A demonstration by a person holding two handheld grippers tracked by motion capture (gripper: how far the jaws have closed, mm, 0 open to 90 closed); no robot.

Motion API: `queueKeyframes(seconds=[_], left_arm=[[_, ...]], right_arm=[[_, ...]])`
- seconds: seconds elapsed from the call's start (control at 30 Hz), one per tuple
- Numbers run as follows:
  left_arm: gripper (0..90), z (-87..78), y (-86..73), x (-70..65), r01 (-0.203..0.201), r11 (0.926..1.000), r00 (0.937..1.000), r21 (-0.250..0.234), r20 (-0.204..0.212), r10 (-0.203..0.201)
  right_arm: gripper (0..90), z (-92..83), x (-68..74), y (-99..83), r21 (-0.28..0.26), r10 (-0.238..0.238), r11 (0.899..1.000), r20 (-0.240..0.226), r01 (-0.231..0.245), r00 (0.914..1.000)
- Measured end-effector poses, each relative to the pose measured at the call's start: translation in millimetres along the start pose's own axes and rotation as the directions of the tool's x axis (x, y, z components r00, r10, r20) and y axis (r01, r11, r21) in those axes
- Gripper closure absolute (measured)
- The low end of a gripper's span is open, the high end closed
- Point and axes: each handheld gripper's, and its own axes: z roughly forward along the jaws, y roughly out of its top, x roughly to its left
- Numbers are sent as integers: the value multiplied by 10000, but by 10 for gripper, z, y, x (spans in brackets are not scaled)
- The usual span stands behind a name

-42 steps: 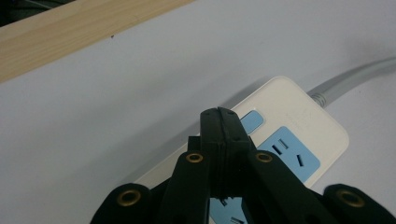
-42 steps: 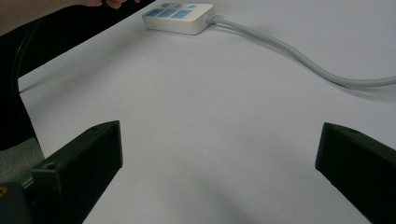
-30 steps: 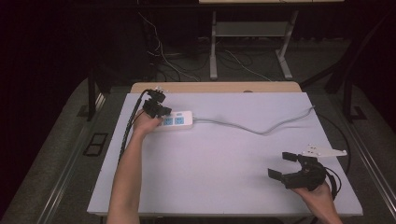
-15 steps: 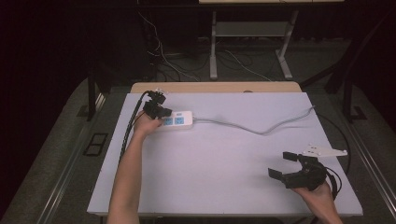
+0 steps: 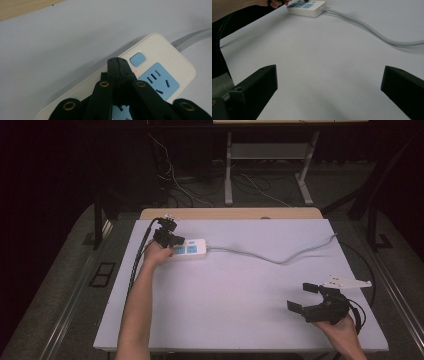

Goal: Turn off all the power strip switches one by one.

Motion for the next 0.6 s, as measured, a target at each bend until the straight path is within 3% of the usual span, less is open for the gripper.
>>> queueKeyframes(seconds=[0.07, 0.27, 0.6], left_arm=[[899, 0, -11, 31, 315, 9995, 9993, -46, 185, -314], [900, 6, -45, 51, 724, 9970, 9970, -271, 293, -716], [899, 2, -32, -3, 477, 9987, 9988, -196, -110, -479]], right_arm=[[5, 1, 4, -2, 18, -10, 10000, -9, 10, 10000], [5, -21, 8, -4, -30, 4, 10000, 2, -4, 10000], [5, -20, 13, 0, -64, -12, 10000, 18, 13, 10000]])
